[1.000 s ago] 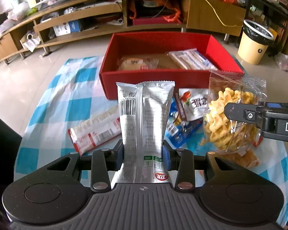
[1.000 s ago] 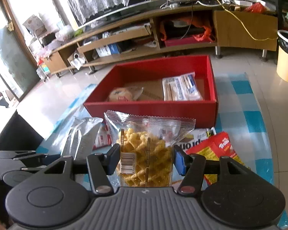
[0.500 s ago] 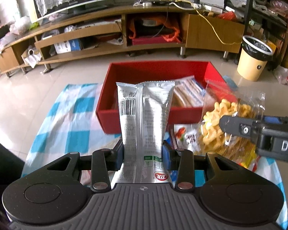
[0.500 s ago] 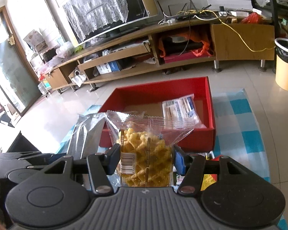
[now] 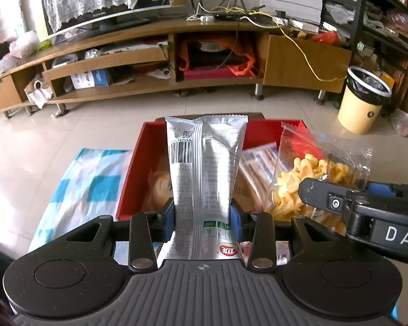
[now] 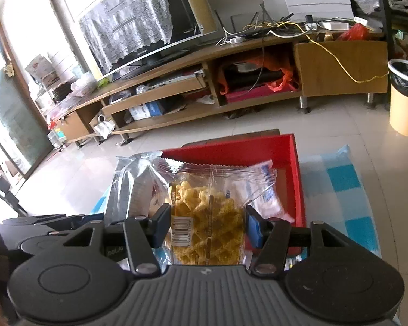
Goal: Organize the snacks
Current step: 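Lift the silver bar with the left tool while the right tool carries the waffle bag to the box, then lower both snacks into the red box and open both tools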
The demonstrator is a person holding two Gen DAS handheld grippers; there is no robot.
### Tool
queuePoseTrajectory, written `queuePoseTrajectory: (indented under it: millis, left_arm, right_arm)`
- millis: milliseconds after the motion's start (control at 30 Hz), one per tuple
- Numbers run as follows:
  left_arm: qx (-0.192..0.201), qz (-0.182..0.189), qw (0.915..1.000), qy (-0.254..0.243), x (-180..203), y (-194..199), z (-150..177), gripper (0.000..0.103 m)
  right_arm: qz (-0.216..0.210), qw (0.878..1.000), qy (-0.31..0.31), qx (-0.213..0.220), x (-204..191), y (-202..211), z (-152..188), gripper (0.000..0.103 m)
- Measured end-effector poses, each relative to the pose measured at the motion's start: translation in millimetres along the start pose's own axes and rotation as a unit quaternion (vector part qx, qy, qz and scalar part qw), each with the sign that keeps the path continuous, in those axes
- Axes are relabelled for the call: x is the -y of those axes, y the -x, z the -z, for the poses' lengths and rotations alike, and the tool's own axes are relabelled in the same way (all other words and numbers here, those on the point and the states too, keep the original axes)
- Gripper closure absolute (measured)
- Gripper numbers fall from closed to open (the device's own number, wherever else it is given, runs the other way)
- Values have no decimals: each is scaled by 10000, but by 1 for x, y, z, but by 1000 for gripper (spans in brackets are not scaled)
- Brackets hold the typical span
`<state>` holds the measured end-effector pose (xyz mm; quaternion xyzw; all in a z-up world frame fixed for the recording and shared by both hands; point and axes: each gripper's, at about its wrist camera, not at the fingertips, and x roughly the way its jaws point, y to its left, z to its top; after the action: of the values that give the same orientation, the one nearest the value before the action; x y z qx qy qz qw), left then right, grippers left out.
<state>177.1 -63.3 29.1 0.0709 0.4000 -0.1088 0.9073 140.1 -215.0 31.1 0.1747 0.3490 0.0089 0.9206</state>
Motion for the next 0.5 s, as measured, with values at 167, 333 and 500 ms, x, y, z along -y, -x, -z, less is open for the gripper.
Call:
queuePoseTrajectory:
  millis: [167,333,500]
  left_arm:
    - [29,-53,10000,44,-2,-19,-14,56]
    - [84,-125,9999,76,-2,-37,-24,56]
    - [66,-137,9998,97,-1,-59,-35,56]
  right_arm:
    - [59,10000,-35,3,6,-19,-15,50]
    - [109,9999,-52,-53,12,-43,-25,51]
    - [172,9998,-67,-81,21,-66,-34,52]
